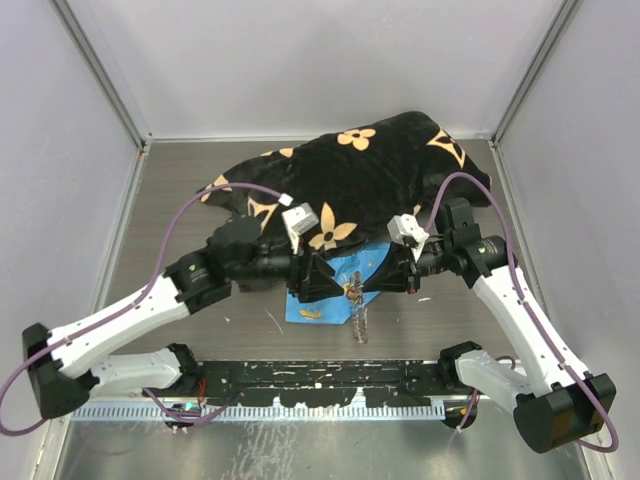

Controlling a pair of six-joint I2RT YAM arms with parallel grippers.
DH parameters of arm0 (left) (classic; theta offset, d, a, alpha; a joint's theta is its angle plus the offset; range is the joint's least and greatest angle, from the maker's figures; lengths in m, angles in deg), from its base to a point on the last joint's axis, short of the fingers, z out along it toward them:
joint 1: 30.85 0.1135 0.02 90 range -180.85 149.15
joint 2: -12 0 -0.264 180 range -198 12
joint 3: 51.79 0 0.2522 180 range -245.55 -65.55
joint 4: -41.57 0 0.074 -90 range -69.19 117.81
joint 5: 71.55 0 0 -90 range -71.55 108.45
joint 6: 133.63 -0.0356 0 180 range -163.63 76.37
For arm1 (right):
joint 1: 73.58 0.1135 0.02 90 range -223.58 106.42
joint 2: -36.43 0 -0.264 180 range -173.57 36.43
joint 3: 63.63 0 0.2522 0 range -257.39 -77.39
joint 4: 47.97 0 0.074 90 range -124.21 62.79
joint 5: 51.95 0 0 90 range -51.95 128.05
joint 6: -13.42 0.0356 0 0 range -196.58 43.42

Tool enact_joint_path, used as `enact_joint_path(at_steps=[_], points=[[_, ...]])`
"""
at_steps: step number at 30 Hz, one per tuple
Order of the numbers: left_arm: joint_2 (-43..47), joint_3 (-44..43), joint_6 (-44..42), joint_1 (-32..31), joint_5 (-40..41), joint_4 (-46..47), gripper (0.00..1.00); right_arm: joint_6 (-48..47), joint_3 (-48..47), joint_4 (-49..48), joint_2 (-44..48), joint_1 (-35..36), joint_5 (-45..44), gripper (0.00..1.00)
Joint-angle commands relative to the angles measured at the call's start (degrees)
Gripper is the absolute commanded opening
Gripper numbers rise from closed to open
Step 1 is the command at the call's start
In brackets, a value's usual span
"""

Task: Remove the keys from the keyring
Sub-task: Remove the key from the keyring.

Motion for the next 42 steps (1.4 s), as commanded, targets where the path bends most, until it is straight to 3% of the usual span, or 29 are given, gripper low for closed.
enact_joint_path(at_steps=[1, 2, 5, 11, 17, 22, 42], points=[[7.78, 8.58, 9.7, 0.3, 6.13, 20.53, 0.6, -23.9, -9.83, 19.23, -2.36, 0.26, 0.85, 0.01], [8.98, 10.36, 10.54, 0.3, 6.4, 21.94, 0.6, -30.68, -12.07, 24.32, -3.69, 0.5, -0.93, 0.01], [11.5, 15.65, 12.54, 0.27, 6.81, 27.76, 0.6, -38.91, -18.75, 33.65, -7.23, 0.55, -5.63, 0.01], [11.75, 21.56, 13.77, 0.27, 6.09, 41.54, 0.59, -44.59, -23.82, 38.29, -8.0, 0.7, -9.89, 0.01], [8.63, 22.47, 12.98, -0.75, 4.59, 49.34, 0.59, -44.34, -25.64, 37.79, -6.68, 0.68, -10.24, 0.01], [6.1, 24.5, 6.81, -4.36, 6.17, 54.07, 0.6, -44.29, -25.21, 37.93, -6.35, 0.68, -8.41, 0.01], [0.61, 23.97, 1.97, -10.41, 15.67, 54.62, 0.55, -35.93, -21.71, 33.03, -3.97, 0.67, -4.49, 0.01]])
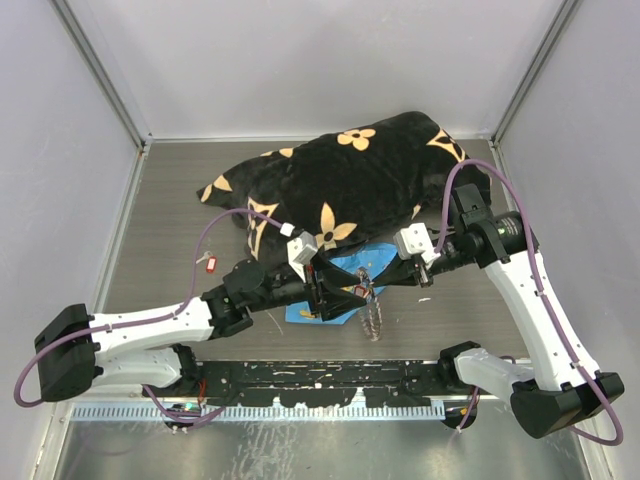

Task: Remove the keys from the keyring
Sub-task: Remove the key from the keyring.

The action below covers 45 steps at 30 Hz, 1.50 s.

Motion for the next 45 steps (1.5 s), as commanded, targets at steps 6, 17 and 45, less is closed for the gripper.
enact_joint_path(at_steps=[6, 17, 45], points=[[0.06, -1.1, -3.43, -1.95, 5.06, 2.45, 0.49, 5.69, 0.03, -4.32, 1.45, 0.16, 4.64, 0.01], [1.12, -0.99, -4.02, -2.15, 6.65, 0.82, 0.26, 6.52, 0.65, -4.43, 2.05, 0.18, 4.77, 0.01], [1.05, -5.13, -0.21, -2.07, 3.01, -12.05, 0.0, 35.21, 6.22, -23.13, 5.42, 0.06, 3.6, 0.01]])
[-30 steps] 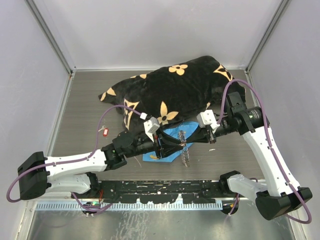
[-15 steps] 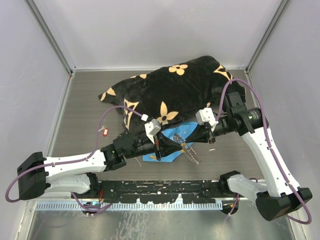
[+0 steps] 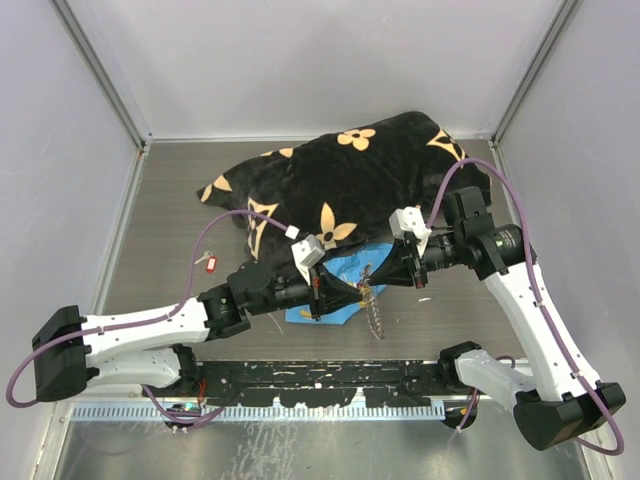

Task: Remove the keys from the keyring
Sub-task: Remove the key from the keyring.

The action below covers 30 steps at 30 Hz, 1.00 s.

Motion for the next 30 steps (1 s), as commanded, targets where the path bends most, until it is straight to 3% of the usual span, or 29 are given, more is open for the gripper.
enact_joint_path(at_steps=[1, 9, 18, 20, 30], points=[[-1.17, -3.92, 1.72, 0.11, -1.91, -3.01, 0.0, 7.67, 0.08, -7.16, 2.03, 0.12, 2.33, 0.01], [-3.46, -6.28, 1.94, 0.1, -5.06, -4.87, 0.0, 15.21, 3.32, -13.1, 3.33, 0.06, -0.15, 0.01], [-1.48, -3.64, 1.61, 0.12, -1.55, -1.9, 0.01, 18.2, 5.58, -15.29, 3.85, 0.08, 2.43, 0.01], [0.13, -2.45, 1.15, 0.19, -0.59, -1.48, 0.13, 18.2, 5.44, -15.21, 3.75, 0.02, 3.04, 0.01], [9.56, 3.75, -3.62, 0.72, 2.34, 0.15, 0.34, 12.67, 3.66, -10.96, 2.95, 0.02, 4.99, 0.01]])
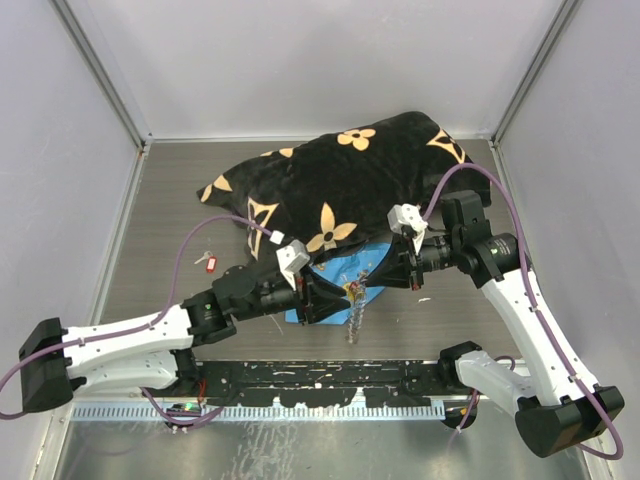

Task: Remove the keys from the keyring
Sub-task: Remove the key from the keyring.

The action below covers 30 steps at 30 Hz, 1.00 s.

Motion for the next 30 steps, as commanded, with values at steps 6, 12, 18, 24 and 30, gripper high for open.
enact_joint_path(at_steps=[6, 12, 18, 24, 30], points=[[5.02, 2.68, -7.81, 0.45, 1.58, 11.56, 0.36, -18.99, -4.44, 10.13, -0.4, -0.01, 5.36, 0.01], [2.49, 1.57, -12.68, 0.5, 1.7, 14.36, 0.36, -36.06, -8.63, 20.01, -2.24, -0.03, 2.69, 0.01], [-2.27, -0.9, -15.11, 0.5, -1.65, 17.58, 0.31, -38.63, -10.26, 20.94, -3.15, -0.03, 2.92, 0.01], [-5.07, -1.23, -15.42, 0.4, -1.71, 21.99, 0.25, -38.28, -10.0, 21.03, -2.91, -0.07, 3.39, 0.01], [-5.13, -1.21, -16.25, 0.45, -1.26, 22.82, 0.2, -37.94, -9.38, 21.03, -2.7, -0.07, 3.81, 0.01]])
